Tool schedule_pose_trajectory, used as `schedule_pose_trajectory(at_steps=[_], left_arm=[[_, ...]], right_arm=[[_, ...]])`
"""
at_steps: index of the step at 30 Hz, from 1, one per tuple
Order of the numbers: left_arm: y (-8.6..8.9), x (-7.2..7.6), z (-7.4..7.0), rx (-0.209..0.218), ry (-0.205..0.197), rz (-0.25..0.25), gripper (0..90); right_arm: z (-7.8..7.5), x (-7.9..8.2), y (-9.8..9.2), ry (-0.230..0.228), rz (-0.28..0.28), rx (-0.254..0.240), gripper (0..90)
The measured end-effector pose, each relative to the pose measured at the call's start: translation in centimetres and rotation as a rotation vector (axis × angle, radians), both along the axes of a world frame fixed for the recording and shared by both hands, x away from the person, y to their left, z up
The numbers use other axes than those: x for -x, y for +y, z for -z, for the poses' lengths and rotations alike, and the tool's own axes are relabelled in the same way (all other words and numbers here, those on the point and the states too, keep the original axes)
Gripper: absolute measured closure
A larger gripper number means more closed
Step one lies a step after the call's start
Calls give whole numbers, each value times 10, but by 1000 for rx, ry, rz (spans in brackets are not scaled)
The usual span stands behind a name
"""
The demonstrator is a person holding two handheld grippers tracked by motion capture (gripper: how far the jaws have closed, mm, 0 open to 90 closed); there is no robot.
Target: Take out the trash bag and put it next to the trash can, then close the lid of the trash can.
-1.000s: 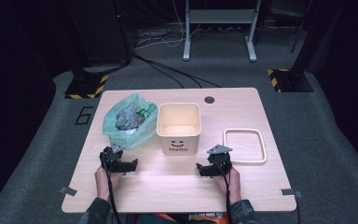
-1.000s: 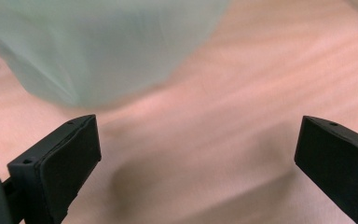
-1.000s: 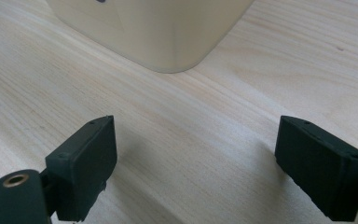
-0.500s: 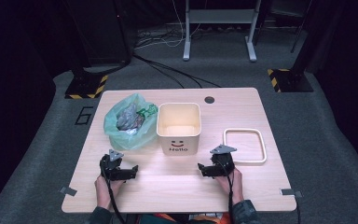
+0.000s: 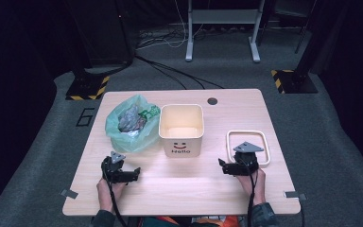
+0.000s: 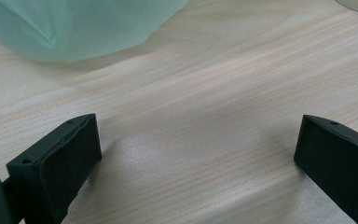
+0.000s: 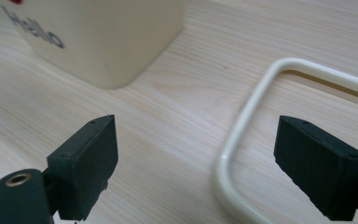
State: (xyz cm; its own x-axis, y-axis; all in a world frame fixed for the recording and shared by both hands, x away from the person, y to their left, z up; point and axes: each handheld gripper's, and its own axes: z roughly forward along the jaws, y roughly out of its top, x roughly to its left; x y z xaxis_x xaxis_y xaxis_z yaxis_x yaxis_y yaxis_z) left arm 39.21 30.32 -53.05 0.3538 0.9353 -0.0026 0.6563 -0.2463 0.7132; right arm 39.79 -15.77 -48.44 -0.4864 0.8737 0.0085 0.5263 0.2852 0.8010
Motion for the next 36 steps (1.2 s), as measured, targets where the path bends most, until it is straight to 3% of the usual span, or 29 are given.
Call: schedule_pose_trajectory(at_steps=[13, 36], left_arm=[[-1, -1, 0, 0, 1, 2, 2], [-1, 0, 0, -3, -7, 5, 13]], right_arm=[[-8, -10, -51, 9, 116, 3, 130], [-2, -39, -103, 74, 261, 33, 165]])
